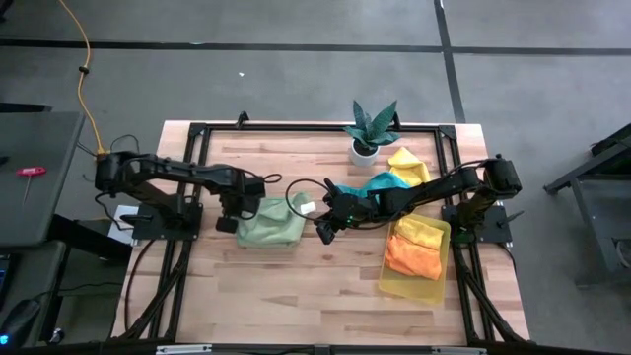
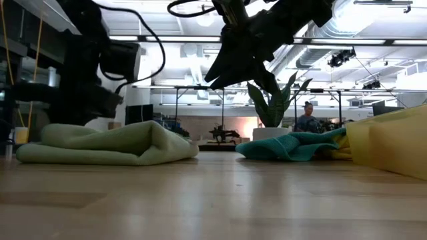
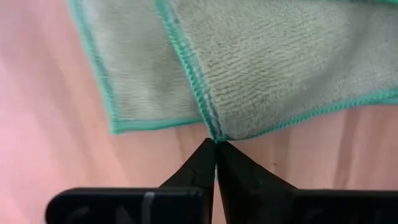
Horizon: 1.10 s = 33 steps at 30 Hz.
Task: Fold microfiber towels
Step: Fold the light green microfiber cloth
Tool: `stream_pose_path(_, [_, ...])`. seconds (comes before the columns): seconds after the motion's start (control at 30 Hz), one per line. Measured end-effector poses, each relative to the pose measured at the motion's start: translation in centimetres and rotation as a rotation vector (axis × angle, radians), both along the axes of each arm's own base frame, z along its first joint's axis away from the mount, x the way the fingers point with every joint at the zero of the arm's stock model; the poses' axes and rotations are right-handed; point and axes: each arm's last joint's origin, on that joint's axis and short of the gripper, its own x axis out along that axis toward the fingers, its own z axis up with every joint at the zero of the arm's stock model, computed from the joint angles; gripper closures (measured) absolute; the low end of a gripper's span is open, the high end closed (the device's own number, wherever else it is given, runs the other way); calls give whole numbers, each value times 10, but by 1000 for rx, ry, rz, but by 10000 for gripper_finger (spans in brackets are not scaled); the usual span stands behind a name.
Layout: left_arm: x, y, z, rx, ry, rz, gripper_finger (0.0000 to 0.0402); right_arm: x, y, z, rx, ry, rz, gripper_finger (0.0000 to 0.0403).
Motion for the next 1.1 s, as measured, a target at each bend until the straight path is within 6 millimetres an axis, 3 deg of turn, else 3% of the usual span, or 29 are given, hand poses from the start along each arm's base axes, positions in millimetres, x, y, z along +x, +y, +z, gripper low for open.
stream_pose_path(0.43, [5,5,8,142,-85,-119,401,0,0,0,2,-1,-1,334])
stream_pose_path(0.67, [2,11,9,242,-27,-127,401,0,0,0,18,-1,-14,334])
stream_pose_path(1.1, [2,20,-1,153,-16,-24,402,1,0,2,23,-21,-17,334])
